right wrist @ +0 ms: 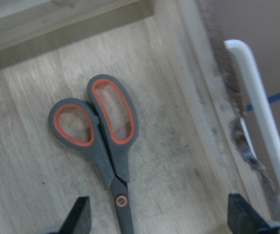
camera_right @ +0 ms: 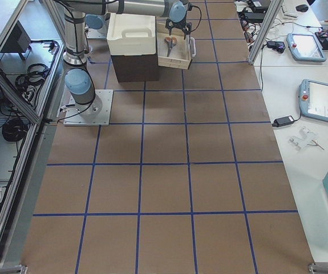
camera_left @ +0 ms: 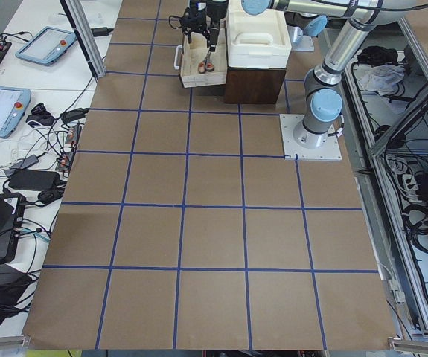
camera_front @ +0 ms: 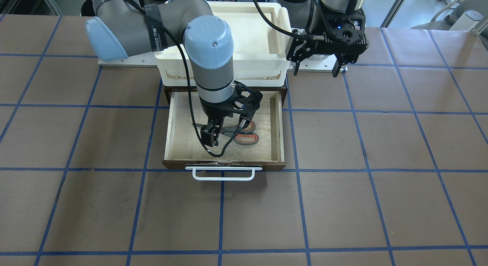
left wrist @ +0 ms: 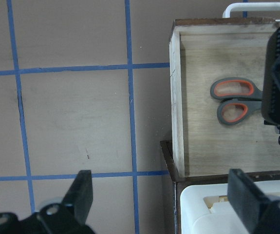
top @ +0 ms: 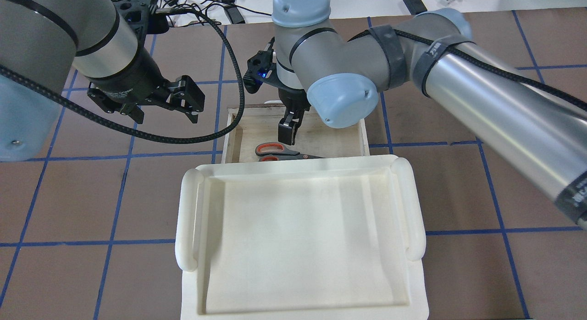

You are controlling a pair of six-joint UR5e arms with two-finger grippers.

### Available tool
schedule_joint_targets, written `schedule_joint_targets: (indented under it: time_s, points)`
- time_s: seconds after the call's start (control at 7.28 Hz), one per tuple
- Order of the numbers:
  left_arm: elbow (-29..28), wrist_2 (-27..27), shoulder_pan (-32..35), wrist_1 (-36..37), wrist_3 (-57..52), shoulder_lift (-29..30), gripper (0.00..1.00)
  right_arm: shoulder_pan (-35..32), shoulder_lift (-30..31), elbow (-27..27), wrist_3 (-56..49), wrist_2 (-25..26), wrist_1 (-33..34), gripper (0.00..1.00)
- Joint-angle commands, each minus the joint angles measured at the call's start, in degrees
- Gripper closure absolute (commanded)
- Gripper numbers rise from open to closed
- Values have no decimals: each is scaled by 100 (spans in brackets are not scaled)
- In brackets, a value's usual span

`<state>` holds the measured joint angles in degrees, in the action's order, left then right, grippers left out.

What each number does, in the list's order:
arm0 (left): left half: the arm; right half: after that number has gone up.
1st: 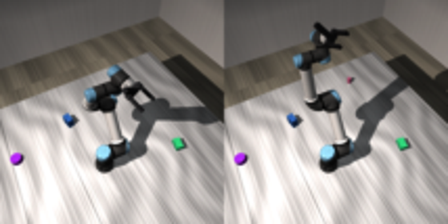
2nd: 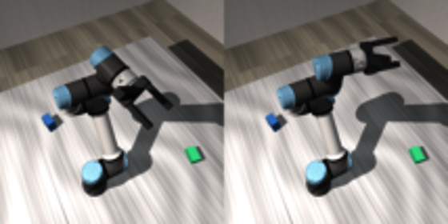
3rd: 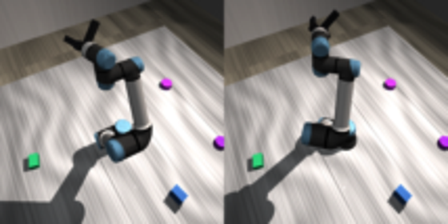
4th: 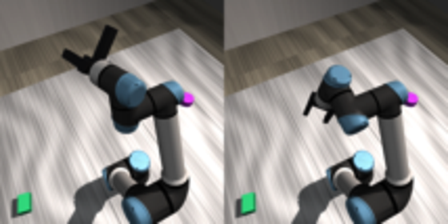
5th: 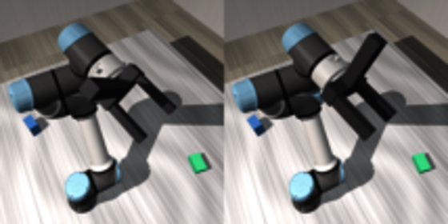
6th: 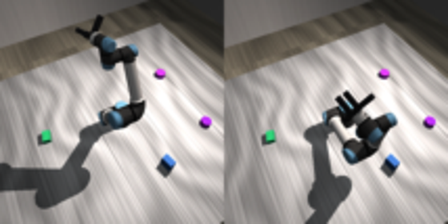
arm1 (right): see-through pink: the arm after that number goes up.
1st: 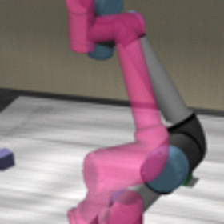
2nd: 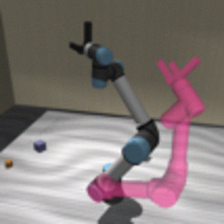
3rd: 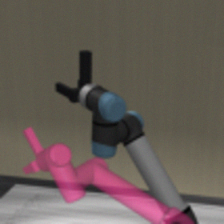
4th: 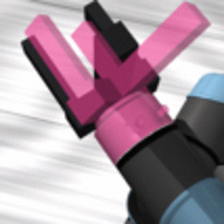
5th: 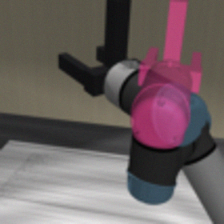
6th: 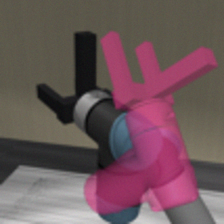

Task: Put scissors in drawer and close it
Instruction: 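Raise the right gripper away from the drawer while the left arm moves toward the drawer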

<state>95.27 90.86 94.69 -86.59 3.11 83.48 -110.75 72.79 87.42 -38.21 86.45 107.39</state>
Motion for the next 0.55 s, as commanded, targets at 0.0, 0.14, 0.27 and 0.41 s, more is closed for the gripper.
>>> schedule_joint_targets:
  time_s: [0.0,0.14,0.27,0.41]
  points:
    - [0,-24,-3,80,67,124,0,570,384,-23,1629,47,-25,0]
    - [0,-50,6,89,145,237,0,816,551,20,2068,65,-130,0]
    - [-17,-51,15,133,259,369,0,975,700,21,2159,117,-183,0]
    - [-35,-68,50,447,461,536,0,1159,806,38,2395,117,-279,0]
